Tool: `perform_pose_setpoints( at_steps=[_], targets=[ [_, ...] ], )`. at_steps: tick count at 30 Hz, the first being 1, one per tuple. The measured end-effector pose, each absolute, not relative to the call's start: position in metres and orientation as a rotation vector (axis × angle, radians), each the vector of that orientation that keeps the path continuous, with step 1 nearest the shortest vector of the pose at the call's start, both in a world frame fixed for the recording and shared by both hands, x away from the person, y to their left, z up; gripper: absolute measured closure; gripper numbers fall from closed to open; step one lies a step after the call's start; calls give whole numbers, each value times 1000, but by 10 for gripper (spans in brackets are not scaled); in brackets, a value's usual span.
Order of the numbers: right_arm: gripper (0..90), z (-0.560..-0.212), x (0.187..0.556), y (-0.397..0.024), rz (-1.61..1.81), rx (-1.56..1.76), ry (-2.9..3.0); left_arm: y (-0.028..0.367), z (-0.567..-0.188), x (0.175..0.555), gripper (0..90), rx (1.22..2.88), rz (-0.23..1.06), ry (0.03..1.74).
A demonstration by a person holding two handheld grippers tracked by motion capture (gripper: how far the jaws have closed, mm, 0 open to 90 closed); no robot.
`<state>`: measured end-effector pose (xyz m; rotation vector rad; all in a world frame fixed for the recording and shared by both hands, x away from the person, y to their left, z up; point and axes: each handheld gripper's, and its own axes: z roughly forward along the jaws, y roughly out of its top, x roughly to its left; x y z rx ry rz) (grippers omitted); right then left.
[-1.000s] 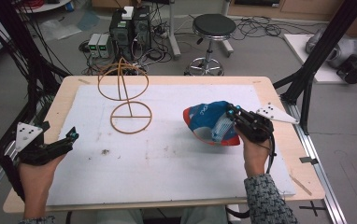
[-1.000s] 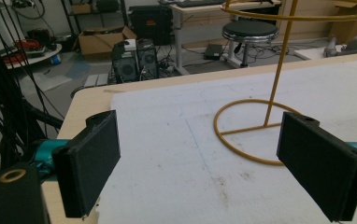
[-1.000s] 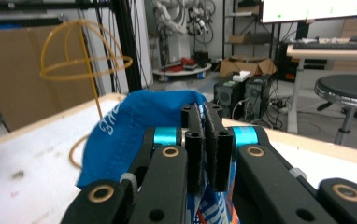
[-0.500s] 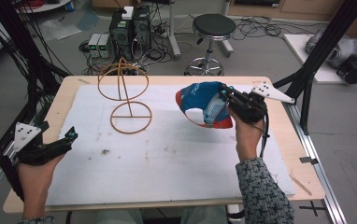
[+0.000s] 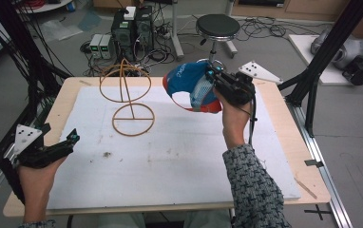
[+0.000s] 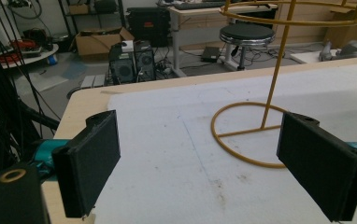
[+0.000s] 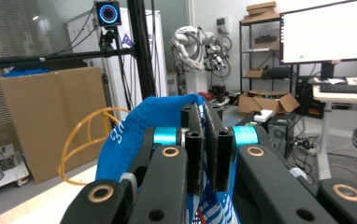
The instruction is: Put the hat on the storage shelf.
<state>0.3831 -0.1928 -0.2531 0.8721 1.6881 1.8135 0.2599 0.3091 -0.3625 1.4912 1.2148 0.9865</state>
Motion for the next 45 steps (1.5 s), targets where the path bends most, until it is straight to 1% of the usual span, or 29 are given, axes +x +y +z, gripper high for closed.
perform_pose_setpoints(
  at_steps=[12, 15, 16, 26, 45],
  targets=[
    [876, -228, 397, -149, 1877, 832, 1640, 309, -361, 260, 136, 1475, 968, 1204],
    [876, -225, 400, -142, 1893, 835, 1633, 310, -361, 259, 136, 1466, 966, 1203],
    [876, -223, 403, -132, 1899, 835, 1624, 310, -360, 259, 136, 1462, 969, 1202],
    [876, -213, 412, -95, 1946, 804, 1635, 315, -359, 257, 137, 1451, 977, 1214],
    [876, -223, 420, -47, 1921, 763, 1742, 314, -357, 256, 136, 1447, 975, 1204]
  ],
)
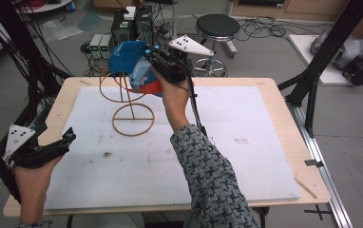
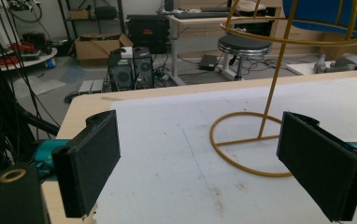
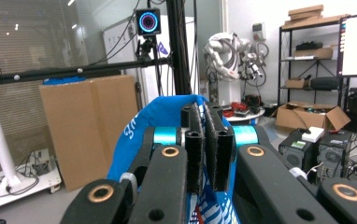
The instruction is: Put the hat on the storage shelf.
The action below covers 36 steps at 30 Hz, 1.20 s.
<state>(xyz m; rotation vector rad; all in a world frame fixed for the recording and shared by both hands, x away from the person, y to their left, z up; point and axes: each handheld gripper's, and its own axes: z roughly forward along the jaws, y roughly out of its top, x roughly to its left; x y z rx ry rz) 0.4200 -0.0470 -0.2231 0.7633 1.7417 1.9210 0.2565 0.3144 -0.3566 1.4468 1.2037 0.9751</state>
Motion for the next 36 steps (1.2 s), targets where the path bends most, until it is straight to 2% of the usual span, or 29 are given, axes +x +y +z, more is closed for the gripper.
perform_pose_setpoints(
  at_steps=[36],
  targets=[
    [876, -255, 424, 23, 1801, 696, 1953, 317, -357, 257, 136, 1444, 967, 1203]
  ],
)
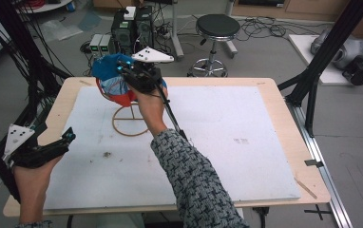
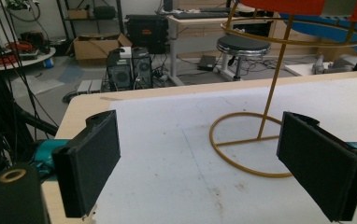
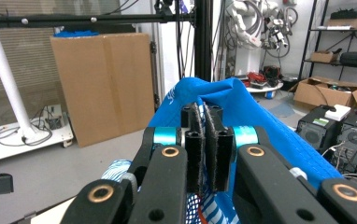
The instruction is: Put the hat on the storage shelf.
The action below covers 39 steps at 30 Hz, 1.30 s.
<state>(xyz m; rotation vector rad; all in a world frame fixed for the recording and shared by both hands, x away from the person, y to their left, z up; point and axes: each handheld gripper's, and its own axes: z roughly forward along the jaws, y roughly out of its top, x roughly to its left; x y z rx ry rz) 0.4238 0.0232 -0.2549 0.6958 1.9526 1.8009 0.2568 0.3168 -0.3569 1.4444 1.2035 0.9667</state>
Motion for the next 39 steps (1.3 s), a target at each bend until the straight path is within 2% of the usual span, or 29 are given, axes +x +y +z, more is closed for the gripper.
perform_pose_setpoints(
  at_steps=[39],
  targets=[
    [864, -255, 423, 63, 1550, 647, 2026, 318, -357, 257, 136, 1431, 955, 1201]
  ],
)
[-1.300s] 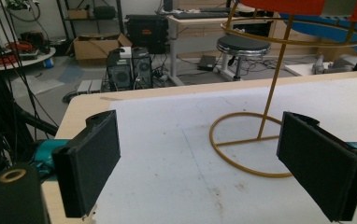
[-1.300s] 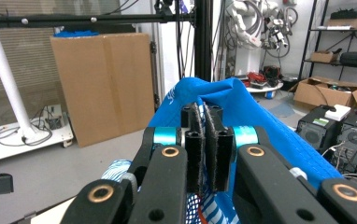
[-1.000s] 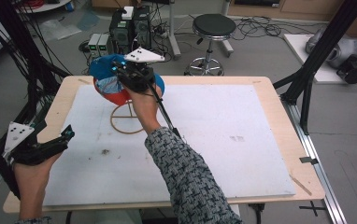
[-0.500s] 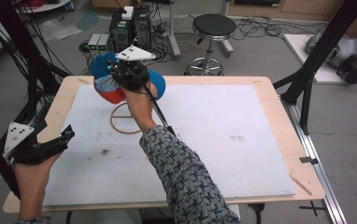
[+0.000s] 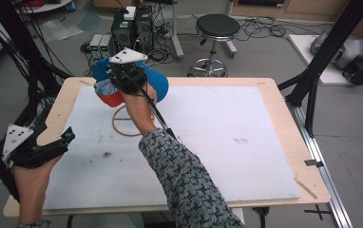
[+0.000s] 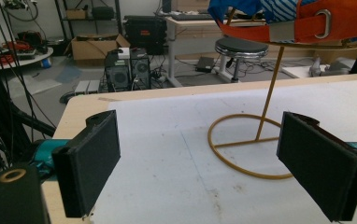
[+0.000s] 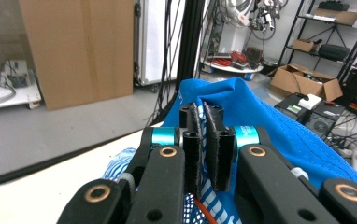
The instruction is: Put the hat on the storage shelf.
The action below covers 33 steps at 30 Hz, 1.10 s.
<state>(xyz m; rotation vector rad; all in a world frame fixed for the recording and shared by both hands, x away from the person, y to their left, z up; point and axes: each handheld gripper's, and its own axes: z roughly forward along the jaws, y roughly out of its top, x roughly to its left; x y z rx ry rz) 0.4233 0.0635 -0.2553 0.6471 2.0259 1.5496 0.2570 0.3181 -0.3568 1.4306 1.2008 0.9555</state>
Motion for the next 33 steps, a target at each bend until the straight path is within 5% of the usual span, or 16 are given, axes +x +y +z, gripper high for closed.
perform_pose_setpoints(
  at_steps=[14, 33],
  targets=[
    [651, -256, 422, 66, 1496, 638, 2000, 322, -356, 256, 136, 1422, 960, 1207],
    [485, -254, 422, 61, 1494, 685, 1995, 322, -356, 255, 136, 1414, 959, 1205]
  ],
)
